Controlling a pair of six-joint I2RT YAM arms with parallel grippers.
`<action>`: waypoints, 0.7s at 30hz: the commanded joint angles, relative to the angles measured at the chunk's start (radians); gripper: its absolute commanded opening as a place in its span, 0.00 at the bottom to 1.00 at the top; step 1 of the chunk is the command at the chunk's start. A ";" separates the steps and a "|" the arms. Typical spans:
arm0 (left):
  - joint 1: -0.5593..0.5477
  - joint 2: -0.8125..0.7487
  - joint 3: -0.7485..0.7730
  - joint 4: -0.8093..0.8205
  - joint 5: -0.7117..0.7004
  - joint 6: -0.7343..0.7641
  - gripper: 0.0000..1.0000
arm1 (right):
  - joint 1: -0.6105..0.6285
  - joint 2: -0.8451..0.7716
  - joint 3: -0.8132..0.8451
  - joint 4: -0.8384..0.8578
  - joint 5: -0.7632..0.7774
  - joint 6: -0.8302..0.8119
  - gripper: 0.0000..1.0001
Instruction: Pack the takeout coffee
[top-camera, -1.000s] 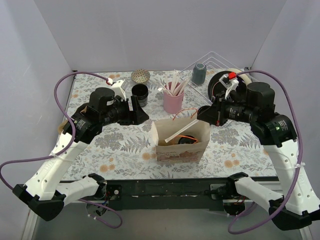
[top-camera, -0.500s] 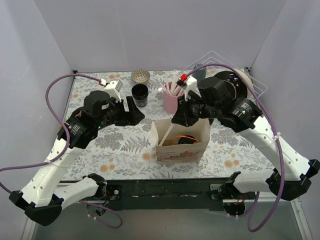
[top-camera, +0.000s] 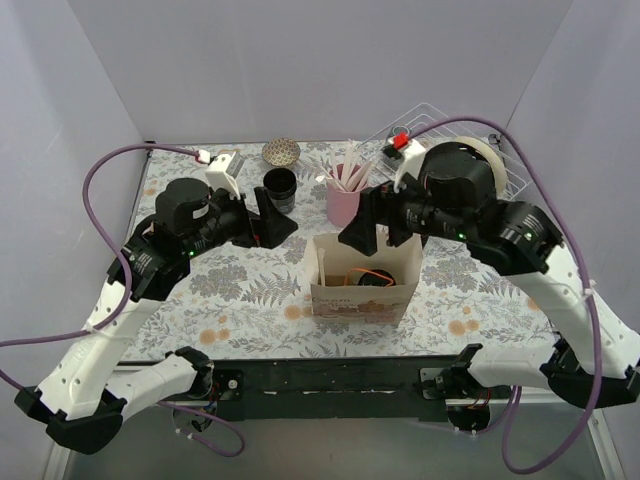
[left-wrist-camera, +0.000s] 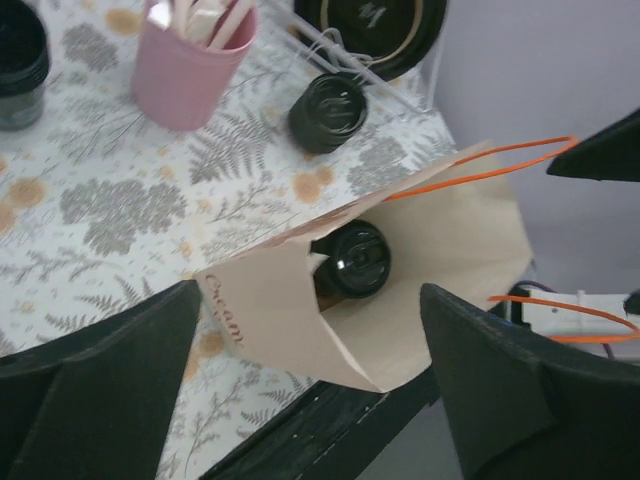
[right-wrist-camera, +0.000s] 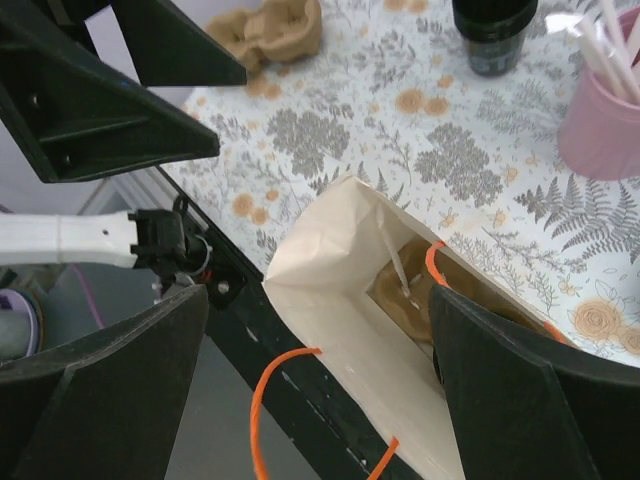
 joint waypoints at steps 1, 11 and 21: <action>0.003 -0.075 0.011 0.165 0.154 -0.026 0.98 | 0.002 -0.132 -0.038 0.100 0.095 0.097 0.99; 0.002 -0.099 -0.041 0.217 0.247 -0.068 0.98 | 0.003 -0.327 -0.215 0.180 0.150 0.166 0.98; 0.003 -0.118 -0.046 0.223 0.250 -0.051 0.98 | 0.002 -0.355 -0.255 0.169 0.150 0.200 0.99</action>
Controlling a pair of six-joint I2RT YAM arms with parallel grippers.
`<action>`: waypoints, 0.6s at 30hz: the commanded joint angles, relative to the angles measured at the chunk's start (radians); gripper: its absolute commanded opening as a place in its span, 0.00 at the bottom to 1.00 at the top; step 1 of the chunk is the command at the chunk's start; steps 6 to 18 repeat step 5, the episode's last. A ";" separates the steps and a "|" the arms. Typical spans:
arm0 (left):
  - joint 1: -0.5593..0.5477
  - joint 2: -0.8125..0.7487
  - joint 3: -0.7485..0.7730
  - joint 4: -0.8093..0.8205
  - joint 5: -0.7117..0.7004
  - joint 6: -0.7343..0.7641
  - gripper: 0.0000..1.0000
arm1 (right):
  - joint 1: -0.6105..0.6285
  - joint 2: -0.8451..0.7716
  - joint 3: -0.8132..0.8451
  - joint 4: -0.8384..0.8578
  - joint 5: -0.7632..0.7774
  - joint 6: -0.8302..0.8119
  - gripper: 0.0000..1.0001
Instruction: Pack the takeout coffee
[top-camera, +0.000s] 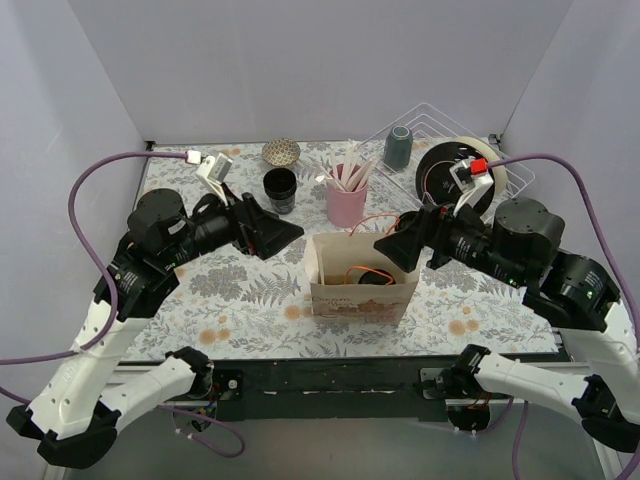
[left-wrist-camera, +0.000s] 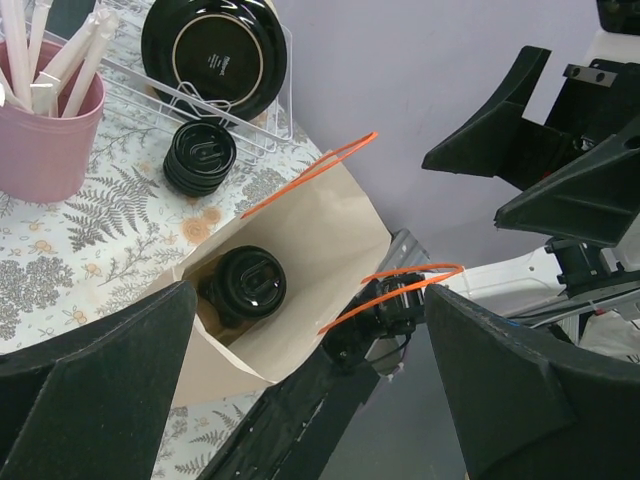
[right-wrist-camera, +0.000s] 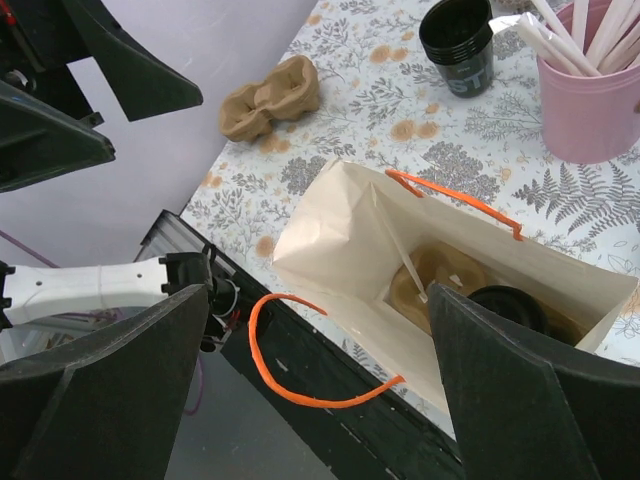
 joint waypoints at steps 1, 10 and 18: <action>0.002 -0.023 0.002 0.009 0.014 0.013 0.98 | 0.003 -0.013 -0.005 0.051 0.014 0.024 0.99; 0.002 -0.030 -0.002 0.013 0.010 0.018 0.98 | 0.002 -0.029 -0.011 0.059 0.021 0.024 0.98; 0.002 -0.030 -0.002 0.013 0.010 0.018 0.98 | 0.002 -0.029 -0.011 0.059 0.021 0.024 0.98</action>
